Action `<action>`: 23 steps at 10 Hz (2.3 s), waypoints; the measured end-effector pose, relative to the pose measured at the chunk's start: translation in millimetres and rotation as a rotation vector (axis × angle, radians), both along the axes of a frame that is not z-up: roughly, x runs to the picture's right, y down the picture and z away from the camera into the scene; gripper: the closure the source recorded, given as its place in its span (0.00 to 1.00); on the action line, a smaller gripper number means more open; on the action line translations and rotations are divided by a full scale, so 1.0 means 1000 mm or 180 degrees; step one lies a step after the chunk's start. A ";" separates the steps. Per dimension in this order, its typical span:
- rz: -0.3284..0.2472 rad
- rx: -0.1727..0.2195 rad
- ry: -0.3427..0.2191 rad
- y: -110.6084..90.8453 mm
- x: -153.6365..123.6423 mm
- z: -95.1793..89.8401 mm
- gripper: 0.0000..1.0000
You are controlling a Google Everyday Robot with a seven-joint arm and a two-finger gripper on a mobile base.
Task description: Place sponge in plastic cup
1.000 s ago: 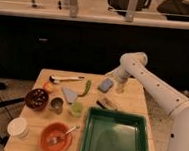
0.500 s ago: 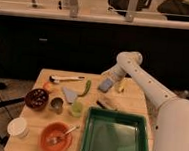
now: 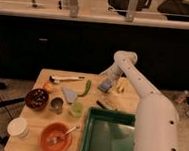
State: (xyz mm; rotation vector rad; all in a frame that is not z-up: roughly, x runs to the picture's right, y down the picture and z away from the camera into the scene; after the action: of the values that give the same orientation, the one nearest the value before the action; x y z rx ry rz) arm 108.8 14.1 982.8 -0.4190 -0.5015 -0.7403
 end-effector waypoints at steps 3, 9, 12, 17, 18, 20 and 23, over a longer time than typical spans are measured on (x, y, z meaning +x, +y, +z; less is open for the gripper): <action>-0.0021 -0.0084 0.0016 -0.005 0.004 0.022 0.20; -0.0100 -0.0241 0.0069 -0.003 0.010 0.050 0.30; -0.0097 -0.0262 0.0085 -0.001 0.015 0.051 0.57; -0.0103 -0.0264 0.0082 -0.002 0.016 0.050 1.00; -0.0100 -0.0268 0.0047 -0.002 0.014 0.047 1.00; -0.0107 -0.0296 -0.0038 -0.005 0.018 0.028 1.00; -0.0150 -0.0264 -0.0124 -0.005 0.012 0.007 1.00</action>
State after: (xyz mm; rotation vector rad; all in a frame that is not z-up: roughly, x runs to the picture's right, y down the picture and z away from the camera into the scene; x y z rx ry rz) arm 121.0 9.3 989.6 -0.4957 -0.5619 -0.7761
